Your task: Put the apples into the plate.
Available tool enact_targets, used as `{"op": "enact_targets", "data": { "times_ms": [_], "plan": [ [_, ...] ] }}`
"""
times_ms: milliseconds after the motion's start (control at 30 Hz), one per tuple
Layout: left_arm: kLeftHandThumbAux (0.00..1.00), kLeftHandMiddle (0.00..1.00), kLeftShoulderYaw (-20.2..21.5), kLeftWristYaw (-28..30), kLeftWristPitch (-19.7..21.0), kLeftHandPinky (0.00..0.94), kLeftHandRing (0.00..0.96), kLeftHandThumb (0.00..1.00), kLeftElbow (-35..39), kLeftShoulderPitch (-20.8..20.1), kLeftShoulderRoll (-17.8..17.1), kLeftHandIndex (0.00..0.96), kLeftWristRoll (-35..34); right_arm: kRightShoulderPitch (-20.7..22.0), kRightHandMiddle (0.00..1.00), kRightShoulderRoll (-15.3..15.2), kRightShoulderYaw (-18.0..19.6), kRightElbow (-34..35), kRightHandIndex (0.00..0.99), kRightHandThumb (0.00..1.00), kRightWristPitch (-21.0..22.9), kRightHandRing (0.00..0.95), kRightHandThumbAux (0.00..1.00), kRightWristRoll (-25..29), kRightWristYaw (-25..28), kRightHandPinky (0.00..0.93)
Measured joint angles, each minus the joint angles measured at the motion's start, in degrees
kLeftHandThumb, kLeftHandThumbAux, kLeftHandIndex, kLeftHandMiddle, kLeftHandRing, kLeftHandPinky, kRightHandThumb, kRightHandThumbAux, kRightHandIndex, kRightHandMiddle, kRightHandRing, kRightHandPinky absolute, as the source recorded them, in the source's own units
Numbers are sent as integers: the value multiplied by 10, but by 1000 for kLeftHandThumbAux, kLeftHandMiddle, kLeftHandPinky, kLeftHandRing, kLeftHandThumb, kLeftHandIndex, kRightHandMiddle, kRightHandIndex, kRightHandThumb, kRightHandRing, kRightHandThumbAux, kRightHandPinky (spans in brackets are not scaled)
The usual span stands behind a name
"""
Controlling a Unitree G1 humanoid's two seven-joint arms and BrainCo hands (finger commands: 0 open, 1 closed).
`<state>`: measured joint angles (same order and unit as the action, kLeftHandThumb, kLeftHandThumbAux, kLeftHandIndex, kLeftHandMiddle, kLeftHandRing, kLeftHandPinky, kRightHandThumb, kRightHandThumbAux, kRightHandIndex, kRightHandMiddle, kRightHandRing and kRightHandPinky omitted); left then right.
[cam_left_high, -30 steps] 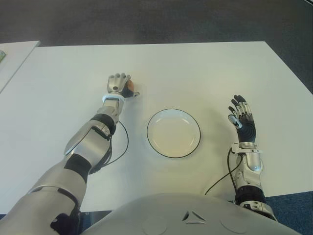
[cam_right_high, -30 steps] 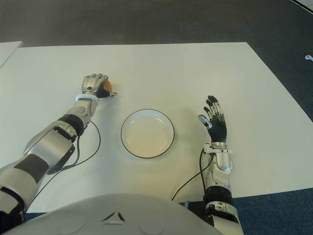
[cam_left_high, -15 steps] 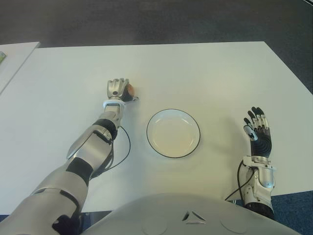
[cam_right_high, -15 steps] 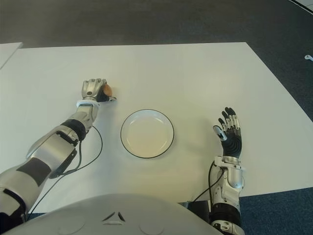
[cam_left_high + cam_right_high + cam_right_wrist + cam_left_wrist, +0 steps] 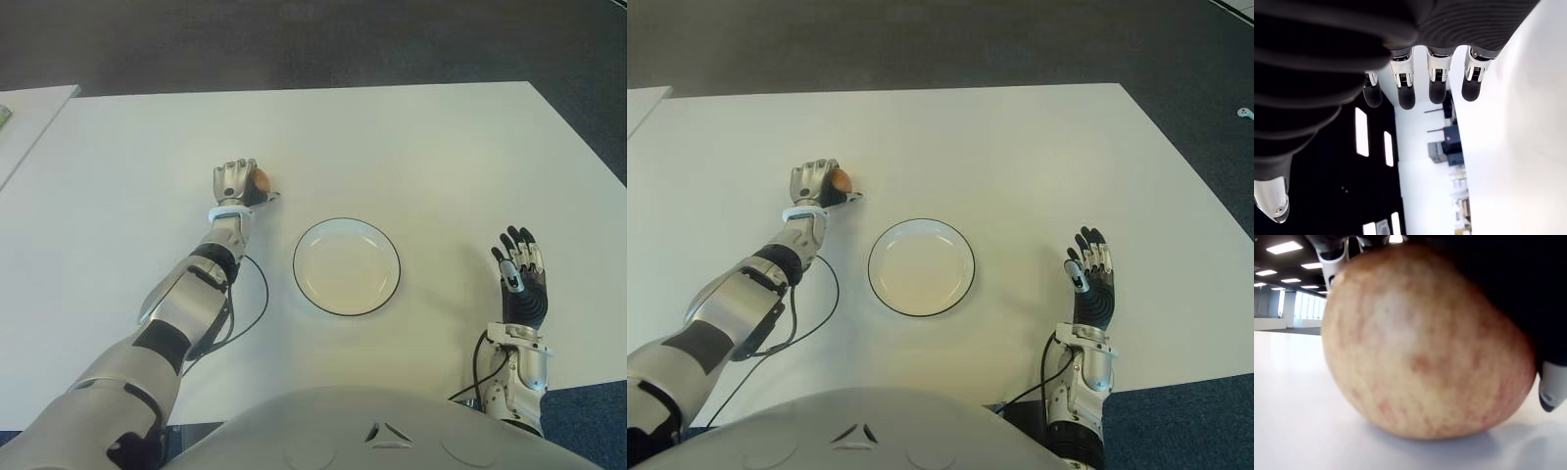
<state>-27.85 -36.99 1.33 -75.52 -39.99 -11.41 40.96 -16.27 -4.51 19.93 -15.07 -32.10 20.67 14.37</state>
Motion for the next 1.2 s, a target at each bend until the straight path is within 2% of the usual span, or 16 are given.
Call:
{"op": "enact_targets", "data": {
  "times_ms": [333, 1000, 1200],
  "plan": [
    [667, 537, 1, -17, -23, 824, 862, 855, 0, 9, 0, 401, -5, 11, 122, -8, 4, -8, 95, 81, 0, 60, 585, 1, 17, 0],
    [667, 537, 8, -18, -32, 811, 860, 855, -1, 9, 0, 401, -15, 26, 124, -11, 15, -10, 102, 85, 33, 58, 621, 10, 15, 0],
    [667, 537, 15, -17, -49, 813, 858, 855, 0, 7, -9, 400, -20, 30, 115, -11, 14, -16, 90, 83, 32, 54, 618, 9, 18, 0]
  ]
}}
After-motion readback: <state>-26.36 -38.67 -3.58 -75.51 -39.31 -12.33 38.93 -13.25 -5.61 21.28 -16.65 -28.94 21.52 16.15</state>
